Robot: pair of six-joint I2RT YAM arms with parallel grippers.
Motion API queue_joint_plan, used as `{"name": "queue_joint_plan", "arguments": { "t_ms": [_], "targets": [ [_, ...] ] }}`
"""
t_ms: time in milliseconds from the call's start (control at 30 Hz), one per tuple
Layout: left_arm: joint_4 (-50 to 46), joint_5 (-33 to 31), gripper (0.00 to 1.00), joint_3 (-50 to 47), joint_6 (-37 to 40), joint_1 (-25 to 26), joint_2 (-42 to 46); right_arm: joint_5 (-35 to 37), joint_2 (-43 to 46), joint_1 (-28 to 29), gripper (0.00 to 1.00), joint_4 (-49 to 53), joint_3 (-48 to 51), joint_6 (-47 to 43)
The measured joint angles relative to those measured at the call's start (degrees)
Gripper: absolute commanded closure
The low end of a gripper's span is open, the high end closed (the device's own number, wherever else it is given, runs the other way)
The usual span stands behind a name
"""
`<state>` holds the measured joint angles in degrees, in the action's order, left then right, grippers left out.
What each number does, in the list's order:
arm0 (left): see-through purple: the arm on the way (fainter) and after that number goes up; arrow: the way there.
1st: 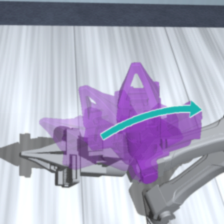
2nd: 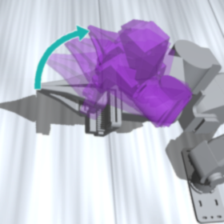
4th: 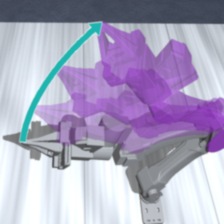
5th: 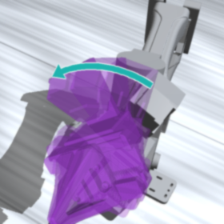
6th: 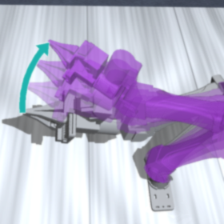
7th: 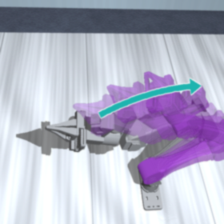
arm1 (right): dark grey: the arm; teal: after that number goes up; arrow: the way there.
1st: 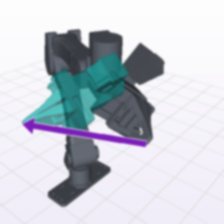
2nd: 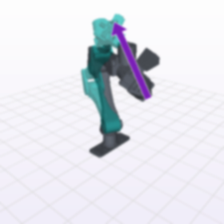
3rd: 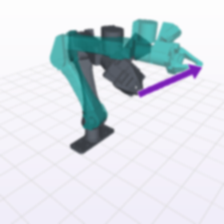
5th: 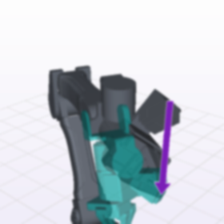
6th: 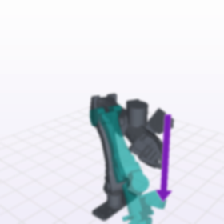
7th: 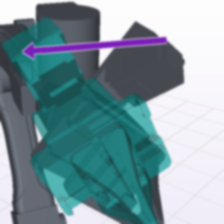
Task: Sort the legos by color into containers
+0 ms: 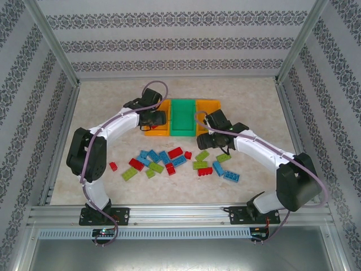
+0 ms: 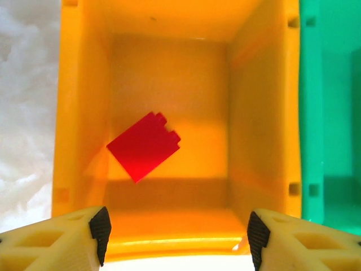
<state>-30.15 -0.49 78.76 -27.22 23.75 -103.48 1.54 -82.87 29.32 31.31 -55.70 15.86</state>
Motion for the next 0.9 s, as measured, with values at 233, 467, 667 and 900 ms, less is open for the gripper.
{"name": "queue_joint_plan", "arguments": {
  "t_ms": [233,467,667,900],
  "targets": [
    [1.57,-0.79,0.16,-4.57,0.52,0.63,5.38,2.08,-0.04,-2.12,0.29,0.79,0.02,2.93],
    [3.34,-3.04,0.07,-10.56,1.55,0.63,9.92,-0.09,-2.10,-2.25,0.29,1.49,0.85,5.07],
    [3.82,-3.26,0.00,-12.98,1.88,0.63,11.30,-0.92,-3.76,-3.93,0.25,3.41,3.48,9.20],
    [4.48,-3.26,0.00,-13.55,2.84,0.63,11.34,-1.49,0.48,-9.90,0.22,5.11,7.89,16.31]
  ]
}}
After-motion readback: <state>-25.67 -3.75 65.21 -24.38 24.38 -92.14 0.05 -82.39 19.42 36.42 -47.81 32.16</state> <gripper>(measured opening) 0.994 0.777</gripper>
